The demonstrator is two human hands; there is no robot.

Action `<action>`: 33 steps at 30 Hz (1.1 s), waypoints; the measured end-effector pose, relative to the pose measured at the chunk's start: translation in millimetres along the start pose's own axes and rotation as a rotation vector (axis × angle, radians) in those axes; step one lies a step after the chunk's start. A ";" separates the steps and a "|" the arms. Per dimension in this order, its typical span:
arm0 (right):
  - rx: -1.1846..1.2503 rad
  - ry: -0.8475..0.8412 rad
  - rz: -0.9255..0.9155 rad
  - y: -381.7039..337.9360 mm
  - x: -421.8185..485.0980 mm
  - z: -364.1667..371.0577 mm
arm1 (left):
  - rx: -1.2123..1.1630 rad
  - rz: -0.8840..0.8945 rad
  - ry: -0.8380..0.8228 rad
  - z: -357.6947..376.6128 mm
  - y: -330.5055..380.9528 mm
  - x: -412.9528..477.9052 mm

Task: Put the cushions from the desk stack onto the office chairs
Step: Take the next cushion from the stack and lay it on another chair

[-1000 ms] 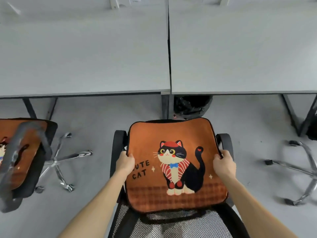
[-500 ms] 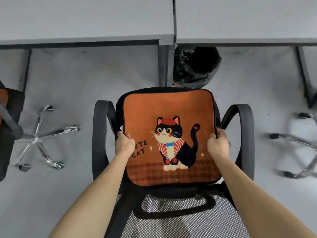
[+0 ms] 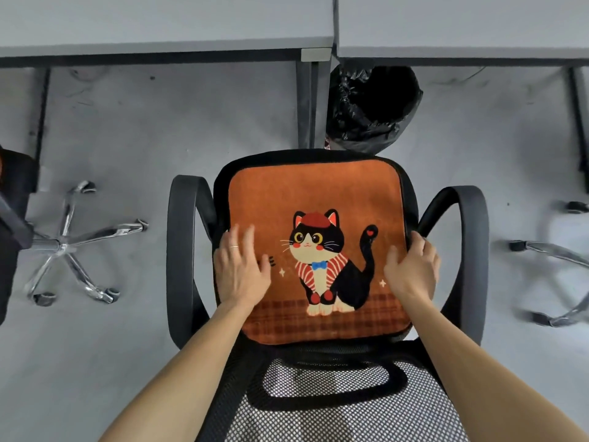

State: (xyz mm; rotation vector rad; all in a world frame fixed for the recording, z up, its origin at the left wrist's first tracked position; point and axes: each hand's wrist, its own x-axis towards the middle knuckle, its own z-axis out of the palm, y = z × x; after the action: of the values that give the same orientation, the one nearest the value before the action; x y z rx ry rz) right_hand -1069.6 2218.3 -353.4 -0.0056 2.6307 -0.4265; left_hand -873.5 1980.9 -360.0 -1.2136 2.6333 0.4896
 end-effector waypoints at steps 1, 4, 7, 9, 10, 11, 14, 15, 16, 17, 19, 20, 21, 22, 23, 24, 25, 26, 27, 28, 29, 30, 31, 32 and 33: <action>-0.051 0.019 -0.084 -1.8 -0.5 3.6 | 0.065 0.109 -0.026 5.4 0.8 1.2; -0.179 0.057 -0.316 -11.0 2.2 18.0 | 0.170 0.276 -0.073 21.7 4.9 13.0; -0.294 0.050 -0.422 -9.7 12.3 39.0 | 0.209 0.296 -0.078 36.7 2.0 28.7; -0.337 0.022 -0.421 0.8 19.8 50.4 | 0.234 0.302 -0.083 42.9 -7.3 35.9; -0.353 0.017 -0.427 7.8 22.1 52.8 | 0.247 0.317 -0.077 44.7 -12.3 37.2; -0.366 0.018 -0.439 13.6 24.6 54.7 | 0.260 0.331 -0.070 46.6 -16.7 37.7; -0.382 0.031 -0.449 20.4 30.8 60.5 | 0.259 0.342 -0.051 53.6 -21.8 40.1; -0.382 0.031 -0.444 20.3 32.0 62.2 | 0.253 0.338 -0.052 54.8 -21.5 40.8; -0.383 0.031 -0.445 19.7 32.7 62.8 | 0.254 0.334 -0.055 54.9 -20.8 41.2; -0.384 0.027 -0.443 19.7 33.0 62.9 | 0.255 0.330 -0.061 54.9 -20.0 41.1; -0.390 0.009 -0.442 18.4 32.5 60.8 | 0.252 0.316 -0.084 50.7 -18.0 40.7; -0.394 -0.001 -0.437 19.2 31.3 60.5 | 0.252 0.308 -0.090 50.1 -17.6 39.0; -0.396 -0.004 -0.427 15.6 32.2 58.9 | 0.256 0.310 -0.086 47.0 -16.1 41.1; -0.407 -0.016 -0.413 15.6 31.7 60.1 | 0.259 0.308 -0.095 47.8 -15.2 39.7; -0.424 -0.015 -0.400 11.6 31.4 59.6 | 0.259 0.309 -0.099 45.8 -13.6 40.8; -0.441 -0.009 -0.396 8.3 29.4 58.2 | 0.258 0.317 -0.102 44.5 -13.4 40.6; -0.450 0.002 -0.397 3.6 27.9 55.4 | 0.259 0.325 -0.100 42.5 -12.8 41.0; -0.450 0.019 -0.407 -2.7 27.7 51.2 | 0.267 0.337 -0.090 39.9 -12.0 43.1; -0.435 0.041 -0.419 -10.9 29.2 46.7 | 0.273 0.352 -0.079 36.4 -9.8 47.7; -0.410 0.064 -0.437 -21.3 32.8 41.4 | 0.270 0.368 -0.063 32.2 -5.5 55.2; -0.382 0.080 -0.459 -34.0 37.4 36.7 | 0.258 0.388 -0.046 26.5 2.1 64.2; -0.358 0.092 -0.485 -48.3 42.8 33.8 | 0.242 0.409 -0.028 21.1 12.5 73.7; -0.345 0.102 -0.515 -65.0 50.3 32.9 | 0.226 0.431 -0.007 16.1 24.9 85.1; -0.336 0.103 -0.543 -81.2 57.3 33.5 | 0.217 0.446 0.005 12.5 37.6 95.8; -0.330 0.095 -0.565 -96.9 64.8 35.0 | 0.211 0.455 0.009 10.0 48.7 107.5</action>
State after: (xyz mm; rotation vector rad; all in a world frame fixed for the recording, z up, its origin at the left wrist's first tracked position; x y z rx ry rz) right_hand -1118.0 2110.7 -383.1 -0.8666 2.7316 -0.1658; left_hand -979.4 1939.2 -392.7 -0.5549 2.8789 0.2616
